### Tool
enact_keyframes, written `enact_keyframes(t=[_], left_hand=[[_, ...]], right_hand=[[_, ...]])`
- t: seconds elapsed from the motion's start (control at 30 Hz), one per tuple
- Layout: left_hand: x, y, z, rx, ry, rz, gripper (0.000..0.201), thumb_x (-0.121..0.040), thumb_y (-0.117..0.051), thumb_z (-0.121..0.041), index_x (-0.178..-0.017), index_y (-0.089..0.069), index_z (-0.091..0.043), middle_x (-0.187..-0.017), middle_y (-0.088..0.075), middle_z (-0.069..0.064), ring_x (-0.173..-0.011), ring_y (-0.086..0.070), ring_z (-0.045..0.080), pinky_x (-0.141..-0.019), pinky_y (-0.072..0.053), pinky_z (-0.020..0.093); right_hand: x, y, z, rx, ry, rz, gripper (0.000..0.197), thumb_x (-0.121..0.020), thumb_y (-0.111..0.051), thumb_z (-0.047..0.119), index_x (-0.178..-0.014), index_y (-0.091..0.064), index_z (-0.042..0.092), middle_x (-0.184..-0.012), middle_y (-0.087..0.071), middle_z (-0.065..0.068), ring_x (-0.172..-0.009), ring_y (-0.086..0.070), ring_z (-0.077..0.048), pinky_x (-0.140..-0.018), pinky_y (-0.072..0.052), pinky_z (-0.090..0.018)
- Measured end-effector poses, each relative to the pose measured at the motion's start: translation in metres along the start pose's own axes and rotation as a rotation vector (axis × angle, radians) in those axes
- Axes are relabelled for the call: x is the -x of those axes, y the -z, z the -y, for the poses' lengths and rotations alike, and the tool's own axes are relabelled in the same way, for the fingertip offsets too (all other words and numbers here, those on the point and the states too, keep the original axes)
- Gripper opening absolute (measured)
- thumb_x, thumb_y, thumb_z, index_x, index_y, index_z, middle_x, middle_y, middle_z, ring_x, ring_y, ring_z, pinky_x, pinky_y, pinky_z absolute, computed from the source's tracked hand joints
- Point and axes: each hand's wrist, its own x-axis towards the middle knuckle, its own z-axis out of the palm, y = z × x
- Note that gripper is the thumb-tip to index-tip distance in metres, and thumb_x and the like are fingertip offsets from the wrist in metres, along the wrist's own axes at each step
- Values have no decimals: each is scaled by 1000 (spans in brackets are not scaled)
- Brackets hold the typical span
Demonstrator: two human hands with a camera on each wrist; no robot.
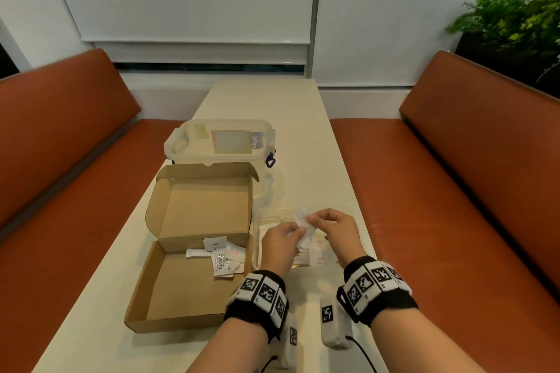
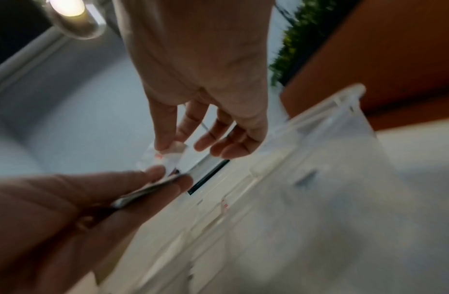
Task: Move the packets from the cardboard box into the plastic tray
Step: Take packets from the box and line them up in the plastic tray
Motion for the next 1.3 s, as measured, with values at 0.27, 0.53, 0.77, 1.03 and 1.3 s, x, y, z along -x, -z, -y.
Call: enact_keyframes(t=[0.27, 0.53, 0.77, 1.03, 1.3], left_hand=[[-2, 1, -2, -269, -101, 17, 14, -91, -58, -16, -97, -69, -12, -82, -61, -4, -66, -55, 6, -51, -40, 5], [-2, 2, 6, -140, 1, -146, 16, -92, -57, -18, -96, -72, -19, -98, -68, -3, -96, -62, 20, -84, -51, 33], [-2, 2, 15, -130, 25, -148, 19, -93, -55, -17, -102, -72, -20, -104, -70, 2, -101, -63, 25, -90, -51, 36], [-3, 4, 19, -139, 3, -164, 21, -93, -54, -15, -104, -71, -19, -107, -68, -4, -99, -58, 9, -85, -41, 17], [-5, 3, 19, -137, 1, -157, 21, -92, -55, -12, -104, -72, -15, -108, -69, -2, -98, -56, 5, -86, -39, 15]], right_hand=[[-14, 13, 25, 669, 206, 249, 6, -83, -67, 17, -84, -72, 19, -75, -61, 12, -65, -48, 4, -59, -33, -10], [-6, 38, -5, 640, -21, 180, 14, -74, -76, 9, -68, -64, 13, -75, -68, 1, -67, -60, -6, -60, -44, -14], [-3, 25, -22, 814, -33, 76, 25, -68, -79, 15, -52, -61, 23, -60, -60, 12, -61, -53, -3, -51, -33, -17], [-2, 16, -38, 998, -26, 57, 32, -75, -74, 19, -57, -48, 24, -76, -64, 5, -73, -59, -12, -55, -36, -19], [-5, 16, -34, 1130, 48, 202, 40, -74, -75, 21, -55, -40, 23, -66, -50, 9, -74, -47, -12, -48, -26, -18]])
